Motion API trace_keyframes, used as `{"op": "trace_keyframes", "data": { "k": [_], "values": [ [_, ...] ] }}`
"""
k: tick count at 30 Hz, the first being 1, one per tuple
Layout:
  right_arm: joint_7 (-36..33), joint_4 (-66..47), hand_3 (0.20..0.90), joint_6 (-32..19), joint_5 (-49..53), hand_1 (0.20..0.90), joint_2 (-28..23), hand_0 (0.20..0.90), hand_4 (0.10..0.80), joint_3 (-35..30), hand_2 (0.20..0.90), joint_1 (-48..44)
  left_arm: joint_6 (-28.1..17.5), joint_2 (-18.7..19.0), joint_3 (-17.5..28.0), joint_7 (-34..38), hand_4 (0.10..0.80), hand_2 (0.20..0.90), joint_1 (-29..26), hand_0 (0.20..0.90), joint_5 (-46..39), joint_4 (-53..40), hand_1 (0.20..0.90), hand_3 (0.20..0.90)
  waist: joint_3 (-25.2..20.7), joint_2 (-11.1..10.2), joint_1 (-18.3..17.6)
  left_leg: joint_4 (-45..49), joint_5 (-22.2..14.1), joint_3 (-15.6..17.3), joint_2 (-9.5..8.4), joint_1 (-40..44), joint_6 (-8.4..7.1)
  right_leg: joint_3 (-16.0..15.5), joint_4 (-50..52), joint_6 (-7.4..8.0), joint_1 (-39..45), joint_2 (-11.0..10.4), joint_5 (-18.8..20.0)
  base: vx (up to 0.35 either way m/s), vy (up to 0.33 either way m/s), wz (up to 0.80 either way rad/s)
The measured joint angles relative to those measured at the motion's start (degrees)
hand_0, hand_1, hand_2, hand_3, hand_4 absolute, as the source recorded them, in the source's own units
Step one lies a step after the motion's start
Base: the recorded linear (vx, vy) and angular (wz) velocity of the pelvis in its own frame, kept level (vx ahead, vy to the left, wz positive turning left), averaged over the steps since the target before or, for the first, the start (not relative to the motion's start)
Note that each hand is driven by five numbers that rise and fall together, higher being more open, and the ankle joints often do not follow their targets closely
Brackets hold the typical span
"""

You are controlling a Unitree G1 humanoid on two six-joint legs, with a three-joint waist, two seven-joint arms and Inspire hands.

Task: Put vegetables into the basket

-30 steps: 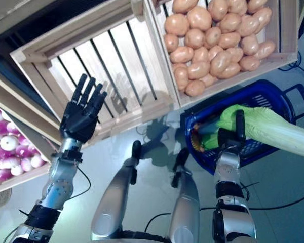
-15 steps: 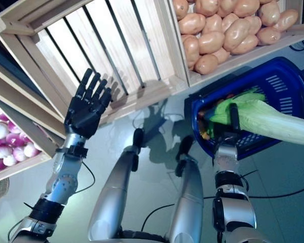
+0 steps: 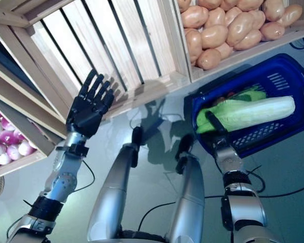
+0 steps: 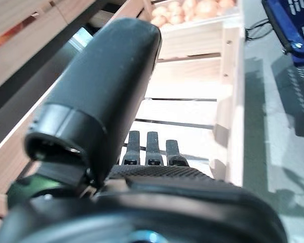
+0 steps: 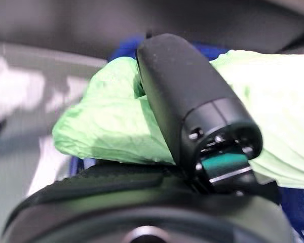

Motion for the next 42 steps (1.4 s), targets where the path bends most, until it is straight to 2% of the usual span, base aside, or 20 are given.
{"op": "trace_keyframes", "data": {
  "k": [4,13,21,28,33,34,35,36,42],
  "values": [
    [-5.05,1.74,0.300,2.34,0.08,0.300,-2.40,0.300,0.400,-0.45,0.300,-0.40,0.38,2.07,0.05,0.03,0.800,0.900,0.46,0.900,0.00,-0.03,0.900,0.900,0.00,-0.01,-0.08,0.62,-0.09,-0.90,0.03,-0.72,-0.02,-0.19,-0.18,0.01,0.00,0.63,0.01,0.020,-0.063,0.03],
    [-12.14,1.73,0.300,7.27,0.04,0.300,-3.62,0.300,0.400,-0.45,0.300,-3.68,0.57,3.03,0.05,0.49,0.800,0.900,1.69,0.900,0.41,-0.21,0.900,0.900,0.01,-0.04,0.52,1.27,-0.28,-1.55,0.09,-1.41,-0.08,-0.18,-0.78,0.17,0.14,1.32,0.10,0.019,-0.043,0.01],
    [-13.00,1.76,0.300,8.34,-6.05,0.300,-5.70,0.300,0.400,-0.46,0.300,-3.92,1.62,5.30,0.09,0.50,0.800,0.900,1.96,0.900,0.44,-0.39,0.900,0.900,0.04,-0.21,1.39,1.45,-0.60,-2.61,0.03,-1.47,0.18,-1.32,-1.83,0.24,1.38,1.53,0.17,0.018,-0.038,0.04],
    [-13.05,4.04,0.300,12.20,-11.35,0.300,-9.40,0.300,0.400,-0.31,0.300,-4.45,2.32,7.36,0.10,0.15,0.800,0.900,2.08,0.900,0.37,-1.17,0.900,0.900,0.04,-0.56,1.52,1.52,-0.69,-3.06,0.03,-1.44,0.33,-1.74,-2.52,0.35,2.12,1.64,0.24,0.013,-0.044,0.02],
    [-13.03,5.24,0.300,15.10,-13.64,0.300,-9.68,0.300,0.400,-0.22,0.300,-4.28,2.42,8.88,0.13,-0.79,0.800,0.900,2.09,0.900,0.37,-1.33,0.900,0.900,0.05,-1.53,1.52,1.49,-0.78,-3.05,0.08,-1.42,0.37,-1.78,-2.70,0.36,2.22,1.70,0.26,0.004,-0.006,0.00],
    [-13.02,5.76,0.432,15.62,-13.60,0.432,-9.68,0.432,0.488,-0.21,0.432,-4.34,2.42,8.89,0.12,-0.95,0.800,0.900,2.08,0.900,0.37,-1.33,0.900,0.900,0.05,-1.57,1.55,1.49,-0.78,-3.13,0.07,-1.42,0.37,-1.87,-2.76,0.36,2.33,1.70,0.26,0.000,0.000,0.00],
    [-13.03,6.04,0.514,15.91,-13.56,0.514,-9.68,0.514,0.543,-0.20,0.514,-4.39,2.42,8.89,0.11,-1.04,0.800,0.900,2.09,0.900,0.37,-1.33,0.900,0.900,0.05,-1.58,1.57,1.50,-0.78,-3.17,0.07,-1.41,0.37,-1.91,-2.80,0.36,2.38,1.70,0.26,0.000,0.000,0.00],
    [-13.03,6.44,0.900,16.30,-13.54,0.900,-9.68,0.900,0.800,-0.20,0.900,-4.35,2.43,8.89,0.12,-1.23,0.800,0.900,2.10,0.900,0.38,-1.33,0.900,0.900,0.05,-1.57,1.60,1.50,-0.77,-3.25,0.07,-1.38,0.37,-1.98,-2.91,0.37,2.50,1.72,0.27,0.000,0.000,0.00],
    [-13.03,7.15,0.900,16.70,-13.45,0.900,-9.68,0.900,0.800,-0.21,0.900,-4.06,2.44,8.95,0.12,-1.54,0.800,0.900,2.14,0.900,0.40,-1.34,0.900,0.900,0.04,-1.59,1.56,1.46,-0.82,-3.74,0.11,-0.90,0.46,-2.66,-3.80,0.39,3.66,1.72,0.70,0.000,0.004,0.01]
  ]
}}
